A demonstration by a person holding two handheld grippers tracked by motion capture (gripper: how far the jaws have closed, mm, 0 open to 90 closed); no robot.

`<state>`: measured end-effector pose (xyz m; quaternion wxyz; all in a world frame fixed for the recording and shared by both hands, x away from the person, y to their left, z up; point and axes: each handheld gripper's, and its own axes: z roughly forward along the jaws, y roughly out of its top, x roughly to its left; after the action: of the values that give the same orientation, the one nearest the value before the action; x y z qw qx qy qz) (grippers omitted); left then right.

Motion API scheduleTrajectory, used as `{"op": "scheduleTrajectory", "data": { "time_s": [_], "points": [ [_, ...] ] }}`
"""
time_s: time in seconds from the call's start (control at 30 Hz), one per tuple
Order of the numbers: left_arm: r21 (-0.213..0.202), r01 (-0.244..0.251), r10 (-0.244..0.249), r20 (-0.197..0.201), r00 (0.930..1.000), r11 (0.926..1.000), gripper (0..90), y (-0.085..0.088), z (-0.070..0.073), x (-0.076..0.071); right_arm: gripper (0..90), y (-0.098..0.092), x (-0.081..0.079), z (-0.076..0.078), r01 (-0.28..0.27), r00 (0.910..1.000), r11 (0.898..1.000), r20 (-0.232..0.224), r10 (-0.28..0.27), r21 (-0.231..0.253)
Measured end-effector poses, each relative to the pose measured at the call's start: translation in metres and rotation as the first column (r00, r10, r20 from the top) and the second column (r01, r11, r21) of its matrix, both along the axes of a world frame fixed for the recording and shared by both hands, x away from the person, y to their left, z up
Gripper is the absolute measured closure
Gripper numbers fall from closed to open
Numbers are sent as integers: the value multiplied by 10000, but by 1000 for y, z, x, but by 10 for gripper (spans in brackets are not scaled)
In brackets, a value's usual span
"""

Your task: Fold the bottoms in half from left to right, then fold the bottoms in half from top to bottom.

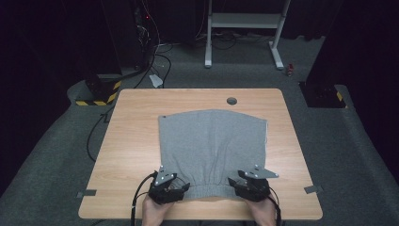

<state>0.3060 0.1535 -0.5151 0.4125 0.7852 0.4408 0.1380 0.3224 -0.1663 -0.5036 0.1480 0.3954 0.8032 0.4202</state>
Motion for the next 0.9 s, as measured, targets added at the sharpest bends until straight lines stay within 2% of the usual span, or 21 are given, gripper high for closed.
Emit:
{"op": "scheduleTrajectory", "data": {
  "time_s": [0.07, 0.1, 0.17, 0.23, 0.27, 0.3, 0.33, 0.37, 0.4, 0.43, 0.53, 0.63, 0.67, 0.7, 0.73, 0.77, 0.8, 0.83, 0.9],
  "points": [
    [9, -39, 39, -90, 10000, 10000, 318, 1, 1, 5, 462, 7, 4, 0, -92, 10000, 10000, 8, 92, -10],
    [-136, -221, 220, -78, 9997, 9997, 317, 3, 4, 13, 460, 23, 10, 0, -318, 9995, 9995, 25, 318, 53],
    [-286, -344, 340, -131, 9993, 9990, 318, 6, 5, 17, 459, 41, 10, 1, -745, 9970, 9972, 206, 743, 97],
    [-446, -588, 576, -268, 9980, 9973, 318, 9, 6, 25, 454, 47, 10, 0, -895, 9958, 9959, 212, 893, 88],
    [-361, -765, 753, -328, 9966, 9964, 318, 11, 6, 30, 452, 55, 10, 0, -1076, 9939, 9942, 234, 1076, -12],
    [-270, -848, 837, -388, 9957, 9960, 318, 13, 6, 33, 451, 70, 10, -2, -1321, 9902, 9905, 407, 1336, -378],
    [-217, -858, 850, -390, 9956, 9961, 318, 14, 7, 36, 451, 70, 10, -2, -1321, 9902, 9905, 407, 1336, -378],
    [-147, -908, 903, -308, 9954, 9958, 327, 15, 8, 38, 446, 80, 9, -3, -1508, 9870, 9877, 491, 1527, -404],
    [67, -1044, 1045, -169, 9944, 9945, 335, 18, 8, 43, 445, 83, 9, -3, -1570, 9861, 9869, 495, 1588, -382],
    [67, -1044, 1045, -169, 9944, 9945, 337, 18, 8, 43, 445, 83, 9, -3, -1570, 9861, 9869, 495, 1588, -382],
    [668, -1372, 1391, -239, 9900, 9883, 351, 24, 7, 56, 441, 99, 9, -8, -1792, 9826, 9823, 391, 1814, -541],
    [534, -1651, 1677, -483, 9847, 9848, 358, 30, 2, 64, 446, 107, 7, -8, -1986, 9790, 9778, 343, 2012, -668],
    [534, -1651, 1677, -483, 9847, 9848, 353, 30, 2, 64, 446, 107, 7, -8, -1986, 9790, 9778, 343, 2012, -668],
    [389, -1675, 1694, -493, 9843, 9851, 352, 33, 1, 66, 443, 112, 7, -9, -2166, 9751, 9733, 316, 2194, -755],
    [252, -1727, 1738, -492, 9836, 9847, 352, 34, 1, 68, 443, 112, 7, -9, -2166, 9751, 9733, 316, 2194, -755],
    [235, -1844, 1854, -503, 9814, 9826, 358, 36, 2, 70, 443, 115, 6, -10, -2230, 9735, 9711, 316, 2263, -852],
    [388, -1765, 1784, -530, 9825, 9835, 364, 36, 3, 73, 443, 118, 5, -10, -2340, 9706, 9679, 351, 2380, -920],
    [588, -1831, 1860, -483, 9814, 9813, 358, 35, 5, 75, 444, 120, 4, -10, -2440, 9676, 9647, 419, 2491, -994],
    [731, -1952, 1985, -402, 9793, 9780, 357, 35, 8, 80, 448, 125, 3, -9, -2603, 9624, 9589, 494, 2671, -1127]
  ]
}}
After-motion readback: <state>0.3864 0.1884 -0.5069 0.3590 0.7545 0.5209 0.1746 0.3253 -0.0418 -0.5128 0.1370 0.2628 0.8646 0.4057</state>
